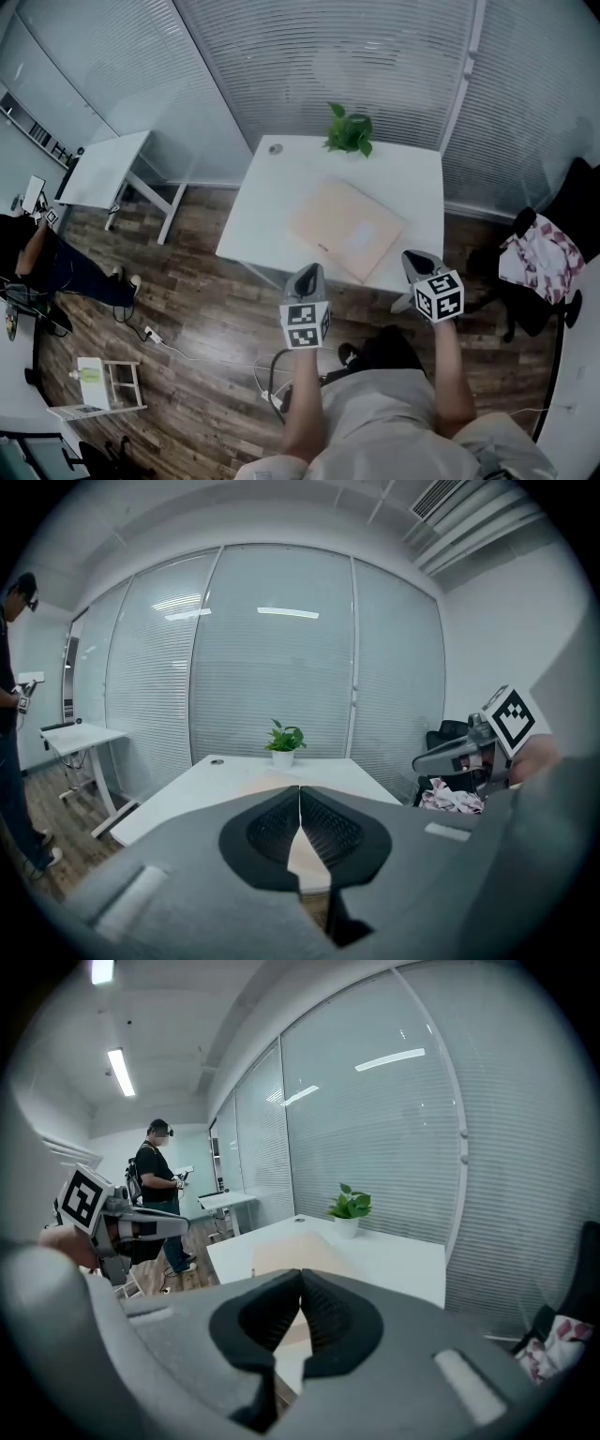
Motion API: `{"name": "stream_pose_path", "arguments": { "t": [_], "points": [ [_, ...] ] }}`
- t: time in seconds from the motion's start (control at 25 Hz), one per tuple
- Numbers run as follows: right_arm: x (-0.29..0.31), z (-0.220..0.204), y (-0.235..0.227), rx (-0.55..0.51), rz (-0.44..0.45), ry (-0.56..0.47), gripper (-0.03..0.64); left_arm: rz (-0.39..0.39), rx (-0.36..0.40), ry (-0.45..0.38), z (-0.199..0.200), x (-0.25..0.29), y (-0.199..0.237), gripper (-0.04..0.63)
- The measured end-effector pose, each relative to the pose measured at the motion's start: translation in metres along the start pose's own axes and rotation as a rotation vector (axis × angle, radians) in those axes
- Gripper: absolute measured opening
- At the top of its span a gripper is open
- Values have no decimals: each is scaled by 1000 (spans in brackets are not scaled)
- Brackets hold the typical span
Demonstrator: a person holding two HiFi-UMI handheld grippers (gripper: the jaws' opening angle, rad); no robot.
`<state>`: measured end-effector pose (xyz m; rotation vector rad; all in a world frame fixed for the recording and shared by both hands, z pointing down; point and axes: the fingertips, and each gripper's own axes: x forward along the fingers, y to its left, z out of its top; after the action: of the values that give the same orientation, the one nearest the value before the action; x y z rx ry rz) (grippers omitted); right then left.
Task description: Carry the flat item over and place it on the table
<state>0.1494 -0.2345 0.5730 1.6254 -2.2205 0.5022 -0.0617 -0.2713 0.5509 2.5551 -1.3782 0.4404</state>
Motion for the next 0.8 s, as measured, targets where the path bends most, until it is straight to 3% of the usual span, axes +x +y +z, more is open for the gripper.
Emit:
{"name": "stream_pose_path", "arguments": {
  "t": [0.8],
  "points": [
    [-2,-7,13,-47,2,43,2,-9,-44,9,-8,-5,1,9]
  ]
}}
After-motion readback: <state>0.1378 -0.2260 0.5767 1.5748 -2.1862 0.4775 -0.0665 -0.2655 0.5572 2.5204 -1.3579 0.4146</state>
